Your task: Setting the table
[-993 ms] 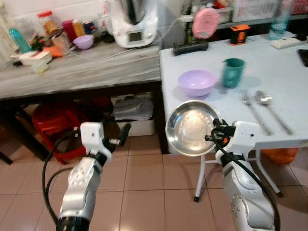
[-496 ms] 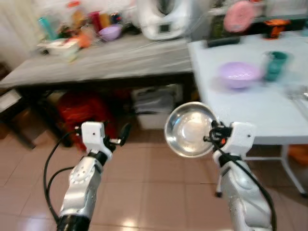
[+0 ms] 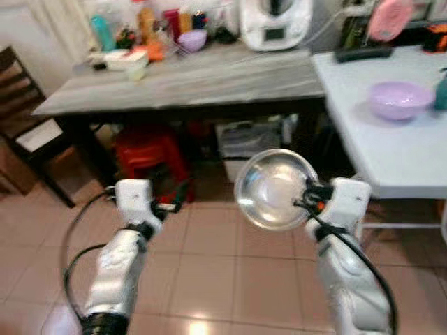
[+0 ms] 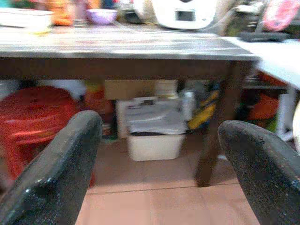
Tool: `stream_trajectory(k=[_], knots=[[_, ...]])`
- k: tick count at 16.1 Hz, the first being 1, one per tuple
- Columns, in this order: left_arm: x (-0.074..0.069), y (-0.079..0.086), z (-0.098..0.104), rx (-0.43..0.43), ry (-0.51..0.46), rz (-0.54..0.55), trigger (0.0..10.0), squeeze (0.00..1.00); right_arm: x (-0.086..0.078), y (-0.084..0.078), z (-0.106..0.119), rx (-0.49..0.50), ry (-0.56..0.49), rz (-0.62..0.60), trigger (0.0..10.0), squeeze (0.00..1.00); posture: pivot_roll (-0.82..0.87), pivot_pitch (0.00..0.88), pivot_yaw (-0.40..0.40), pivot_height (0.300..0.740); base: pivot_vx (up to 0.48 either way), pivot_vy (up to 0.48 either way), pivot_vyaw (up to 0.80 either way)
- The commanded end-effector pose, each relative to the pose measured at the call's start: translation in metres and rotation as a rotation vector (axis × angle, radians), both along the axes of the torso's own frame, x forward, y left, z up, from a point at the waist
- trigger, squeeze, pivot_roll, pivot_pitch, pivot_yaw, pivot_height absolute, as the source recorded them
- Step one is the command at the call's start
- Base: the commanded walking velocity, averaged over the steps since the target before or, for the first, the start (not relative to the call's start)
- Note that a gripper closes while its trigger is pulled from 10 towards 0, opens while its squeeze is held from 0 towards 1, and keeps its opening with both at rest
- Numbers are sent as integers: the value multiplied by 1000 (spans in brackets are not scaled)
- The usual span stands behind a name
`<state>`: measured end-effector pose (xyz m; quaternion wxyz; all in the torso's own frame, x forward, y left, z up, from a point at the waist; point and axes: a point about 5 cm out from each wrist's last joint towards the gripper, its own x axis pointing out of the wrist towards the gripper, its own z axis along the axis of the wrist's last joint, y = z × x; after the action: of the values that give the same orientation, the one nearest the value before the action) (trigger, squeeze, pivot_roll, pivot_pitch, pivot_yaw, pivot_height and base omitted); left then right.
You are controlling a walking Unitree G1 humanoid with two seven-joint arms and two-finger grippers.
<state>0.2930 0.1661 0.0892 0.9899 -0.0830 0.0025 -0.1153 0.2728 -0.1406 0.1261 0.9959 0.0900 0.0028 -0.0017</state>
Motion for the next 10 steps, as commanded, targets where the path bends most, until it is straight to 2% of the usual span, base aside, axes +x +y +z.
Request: stream_trajectory(k=[1,4,10], knots=[[1,-2,4,0,-16,-18,10000,0,2,-2,9,-7,-45,-2,10000,0,-73,0,141,740,0,0,750],[0,-4,4,-6,-23,-35,10000,0,2,-3,10,-2,-47,-7,10000,0,-76,0,140,740,174,0,538],[-1,-8,4,-29,-23,-66,10000,0,3,-6,12,17,-51,-29,10000,0,-78,0,140,740,389,0,0]])
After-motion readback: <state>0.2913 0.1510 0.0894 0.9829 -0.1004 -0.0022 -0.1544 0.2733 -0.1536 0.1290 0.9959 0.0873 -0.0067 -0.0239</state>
